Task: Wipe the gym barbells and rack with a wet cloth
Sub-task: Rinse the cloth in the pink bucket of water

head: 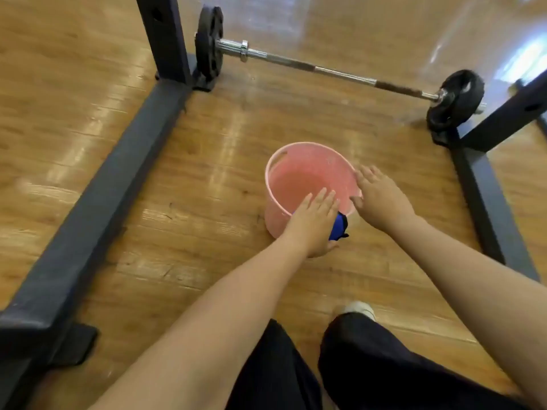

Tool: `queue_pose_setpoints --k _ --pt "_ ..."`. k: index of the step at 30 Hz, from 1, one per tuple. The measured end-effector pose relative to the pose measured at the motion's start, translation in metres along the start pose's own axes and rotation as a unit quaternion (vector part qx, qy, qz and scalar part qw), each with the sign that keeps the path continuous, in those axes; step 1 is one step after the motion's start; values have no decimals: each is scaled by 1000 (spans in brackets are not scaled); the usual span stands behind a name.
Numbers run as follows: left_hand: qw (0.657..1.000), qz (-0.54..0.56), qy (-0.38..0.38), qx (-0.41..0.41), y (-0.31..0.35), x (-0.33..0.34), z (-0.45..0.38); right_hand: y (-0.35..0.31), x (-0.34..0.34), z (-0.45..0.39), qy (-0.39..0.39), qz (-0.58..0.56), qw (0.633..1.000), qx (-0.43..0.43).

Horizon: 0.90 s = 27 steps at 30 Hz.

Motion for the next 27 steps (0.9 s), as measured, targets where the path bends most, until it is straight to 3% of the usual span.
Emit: queue_pose_setpoints --k 3,12,16,19,23,27 --pt "1000 -8 -26 10 -10 15 -8 9 16 -23 17 -48 998 25" --pt "989 112 -8 97 -26 24 -18 -1 44 -53 -18 -95 994 54" --pt "955 250 143 72 -33 13 -19 11 40 -61 26 -87 994 67" --pt "946 242 217 7 -48 -1 -34 13 40 -61 28 -87 993 68" --pt "994 79 74 -13 -76 -10 -59 8 47 -67 29 -67 996 58" --pt "992 -94 -18 83 -83 2 -86 6 53 -76 3 -119 988 95"
Point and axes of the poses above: each hand's wrist, its own z-axis away from the middle knuckle, its own x-axis out of the palm, y = z × x, the point moved 3 cm from there along -z, towards the middle knuckle, and after that the axes turned 8 degrees about x, right-handed, at the moved point
